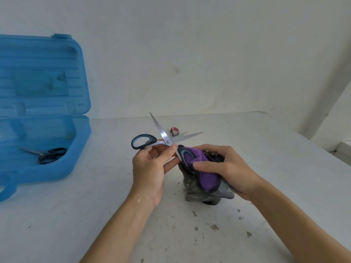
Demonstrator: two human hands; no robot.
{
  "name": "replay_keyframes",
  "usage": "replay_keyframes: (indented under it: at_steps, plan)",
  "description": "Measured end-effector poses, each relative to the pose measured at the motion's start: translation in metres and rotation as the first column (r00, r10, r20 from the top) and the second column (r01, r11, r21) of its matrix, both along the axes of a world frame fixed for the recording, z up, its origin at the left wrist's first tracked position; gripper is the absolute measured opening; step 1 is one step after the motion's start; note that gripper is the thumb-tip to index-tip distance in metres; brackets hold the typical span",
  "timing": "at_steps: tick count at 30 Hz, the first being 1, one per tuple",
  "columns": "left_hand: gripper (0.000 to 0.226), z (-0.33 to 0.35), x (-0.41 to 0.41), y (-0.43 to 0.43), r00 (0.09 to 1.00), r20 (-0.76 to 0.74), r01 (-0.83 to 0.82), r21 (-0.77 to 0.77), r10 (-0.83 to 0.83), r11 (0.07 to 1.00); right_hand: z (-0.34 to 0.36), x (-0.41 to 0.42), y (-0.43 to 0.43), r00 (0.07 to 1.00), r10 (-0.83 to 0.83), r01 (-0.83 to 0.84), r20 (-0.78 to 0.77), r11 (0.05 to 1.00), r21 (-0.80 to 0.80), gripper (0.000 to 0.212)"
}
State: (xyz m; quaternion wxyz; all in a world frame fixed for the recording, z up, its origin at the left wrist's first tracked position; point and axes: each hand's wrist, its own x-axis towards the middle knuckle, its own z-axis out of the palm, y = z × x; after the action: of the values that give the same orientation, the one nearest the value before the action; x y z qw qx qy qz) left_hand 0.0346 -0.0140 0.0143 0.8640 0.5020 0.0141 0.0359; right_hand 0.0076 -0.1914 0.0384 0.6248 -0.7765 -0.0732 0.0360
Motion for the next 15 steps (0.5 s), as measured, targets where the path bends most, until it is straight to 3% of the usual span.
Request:
replay_keyframes:
  at_steps: [3, 7, 9, 12, 15]
  plan:
    - [0.010, 0.003, 0.005, 0.010, 0.999, 0.025, -0.041, 0.004, 0.041, 0.999, 0.003, 0.000, -0.010, 0.999, -0.023, 0.028, 0.045, 0.991, -0.128, 0.021]
    - [0.015, 0.003, 0.006, 0.018, 1.000, 0.021, -0.020, 0.042, 0.019, 0.999, 0.011, -0.004, -0.019, 0.948, -0.210, 0.231, 0.240, 0.971, -0.061, 0.016]
    - [0.015, 0.003, 0.003, 0.014, 1.000, 0.007, -0.003, 0.066, 0.002, 0.998, 0.011, -0.006, -0.019, 0.870, -0.314, 0.367, 0.379, 0.927, -0.074, 0.024]
    - [0.014, 0.005, -0.003, 0.004, 0.999, 0.010, 0.035, 0.101, -0.037, 0.994, 0.008, -0.010, -0.010, 0.681, -0.409, 0.595, 0.608, 0.793, -0.134, 0.035]
    - [0.018, 0.006, -0.006, 0.001, 0.999, 0.008, 0.051, 0.114, -0.052, 0.992, 0.010, -0.010, -0.006, 0.569, -0.496, 0.709, 0.656, 0.700, -0.086, 0.044]
